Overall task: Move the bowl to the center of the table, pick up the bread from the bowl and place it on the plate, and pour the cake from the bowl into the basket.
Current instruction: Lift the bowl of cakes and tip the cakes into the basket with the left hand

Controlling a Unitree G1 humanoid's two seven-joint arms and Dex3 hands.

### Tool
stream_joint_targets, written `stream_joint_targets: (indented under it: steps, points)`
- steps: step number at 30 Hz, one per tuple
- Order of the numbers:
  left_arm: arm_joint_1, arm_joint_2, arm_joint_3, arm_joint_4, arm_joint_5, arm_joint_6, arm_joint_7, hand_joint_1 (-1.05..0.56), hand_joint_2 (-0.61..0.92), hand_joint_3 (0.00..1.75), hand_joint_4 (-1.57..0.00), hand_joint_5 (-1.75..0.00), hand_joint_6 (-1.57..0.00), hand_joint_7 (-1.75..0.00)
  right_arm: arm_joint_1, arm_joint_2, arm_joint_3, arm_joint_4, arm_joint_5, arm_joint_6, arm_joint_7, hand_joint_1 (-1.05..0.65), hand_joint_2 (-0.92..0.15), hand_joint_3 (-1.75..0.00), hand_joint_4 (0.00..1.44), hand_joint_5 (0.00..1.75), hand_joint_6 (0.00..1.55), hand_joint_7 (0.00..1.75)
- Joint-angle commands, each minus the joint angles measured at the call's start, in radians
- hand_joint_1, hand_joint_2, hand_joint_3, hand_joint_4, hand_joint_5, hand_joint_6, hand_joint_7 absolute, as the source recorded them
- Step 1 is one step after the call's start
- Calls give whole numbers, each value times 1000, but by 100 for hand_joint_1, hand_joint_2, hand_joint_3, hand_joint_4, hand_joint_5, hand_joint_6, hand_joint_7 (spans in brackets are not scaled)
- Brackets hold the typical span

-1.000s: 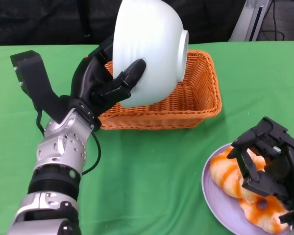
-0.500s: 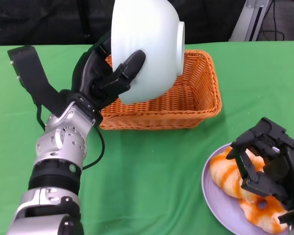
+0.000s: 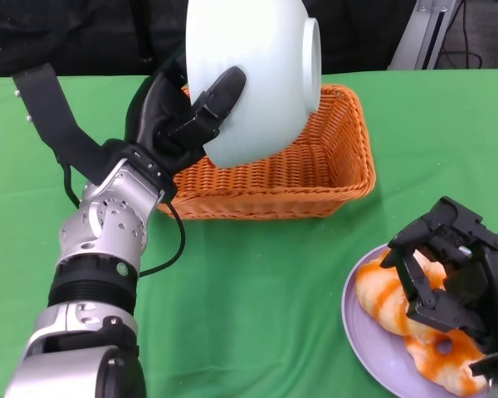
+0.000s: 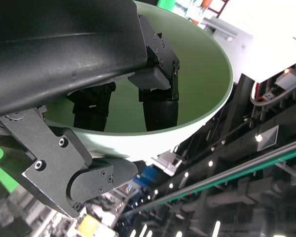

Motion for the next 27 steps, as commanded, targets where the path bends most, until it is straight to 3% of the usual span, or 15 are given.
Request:
stream_joint_targets:
  steps: [1, 12, 27]
  points:
    - [-46, 15, 19, 13, -31, 14, -42, -11, 59, 123, -78, -169, -80, -157, -5, -7, -3, 7, 1, -14, -1, -1, -59, -105, 76, 162, 67, 134]
    - [-71, 13, 63, 53, -70, 114, -67, -11, 71, 97, -76, -168, -82, -154, -20, -11, -4, 39, 4, -51, 15, 1, -57, -108, 78, 161, 68, 134]
    - [-85, 20, 69, 82, -77, 144, -91, -10, 67, 98, -75, -168, -86, -148, -26, -8, -1, 50, -4, -62, 9, 2, -56, -107, 81, 158, 72, 131]
